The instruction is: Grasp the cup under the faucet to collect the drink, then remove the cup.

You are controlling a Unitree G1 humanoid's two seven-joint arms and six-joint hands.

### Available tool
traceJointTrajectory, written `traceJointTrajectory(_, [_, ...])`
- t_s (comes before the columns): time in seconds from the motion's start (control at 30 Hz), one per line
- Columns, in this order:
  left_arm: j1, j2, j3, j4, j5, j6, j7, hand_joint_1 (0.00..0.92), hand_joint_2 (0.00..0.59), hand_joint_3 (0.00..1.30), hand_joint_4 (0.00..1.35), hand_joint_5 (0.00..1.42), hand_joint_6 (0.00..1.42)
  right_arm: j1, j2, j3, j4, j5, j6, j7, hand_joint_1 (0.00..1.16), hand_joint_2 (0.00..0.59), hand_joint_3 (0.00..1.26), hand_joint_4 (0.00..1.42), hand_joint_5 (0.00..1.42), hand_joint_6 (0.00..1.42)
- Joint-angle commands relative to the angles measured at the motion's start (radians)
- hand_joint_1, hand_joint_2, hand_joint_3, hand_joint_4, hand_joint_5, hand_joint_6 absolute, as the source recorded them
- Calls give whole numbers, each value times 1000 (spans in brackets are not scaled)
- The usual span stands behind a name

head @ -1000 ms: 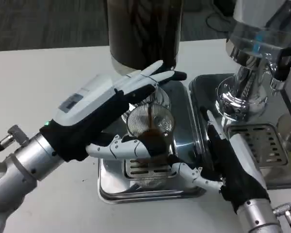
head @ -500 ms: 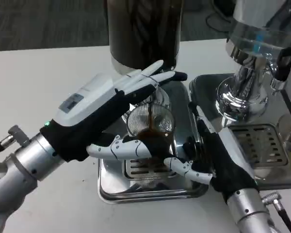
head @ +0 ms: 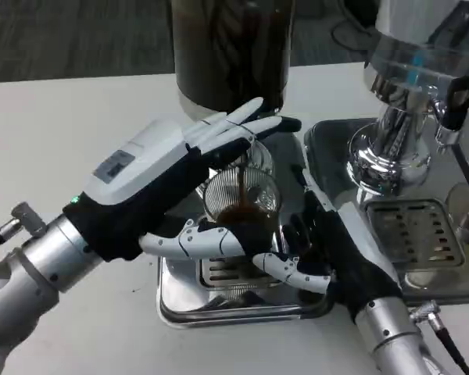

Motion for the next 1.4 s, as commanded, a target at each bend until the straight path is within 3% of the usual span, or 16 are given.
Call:
traceJointTrajectory(0.03, [46, 9, 11, -17, 40, 3, 13, 0, 142, 99, 0, 87, 8, -7, 7, -1, 10, 9, -25, -4, 691, 176, 0, 0, 0, 82])
traceJointTrajectory(0.47, [143, -33, 181, -70, 111, 70, 207, 0, 143, 84, 0, 93, 10, -13, 18, -13, 20, 40, -40, -7, 675, 183, 0, 0, 0, 93])
traceJointTrajectory(0.6, [199, -66, 264, -10, 90, -10, 323, 0, 143, 146, 16, 189, 96, 4, 46, -17, 51, 38, -96, -69, 672, 185, 0, 0, 0, 95])
traceJointTrajectory(0.77, [301, -114, 359, 90, 87, -104, 459, 0, 145, 195, 68, 251, 138, 6, 43, -13, 50, 40, -93, -50, 670, 186, 0, 0, 0, 98])
traceJointTrajectory(0.87, [340, -122, 378, 134, 96, -128, 498, 0, 146, 218, 99, 287, 167, 14, 43, -7, 43, 73, -110, -16, 669, 186, 0, 0, 0, 98])
traceJointTrajectory(1.03, [380, -136, 371, 239, 55, -136, 504, 0, 157, 236, 122, 323, 188, 19, 53, -8, 53, 92, -138, -18, 634, 185, 0, 0, 0, 69])
traceJointTrajectory(1.23, [338, -137, 338, 438, -227, -185, 314, 0, 168, 249, 145, 344, 205, -5, 90, -2, 125, 73, -192, -80, 573, 161, 0, 0, 0, 50])
traceJointTrajectory(1.4, [324, -130, 349, 484, -289, -192, 240, 0, 169, 250, 167, 361, 208, -17, 98, 9, 166, 56, -228, -103, 573, 160, 0, 0, 0, 41])
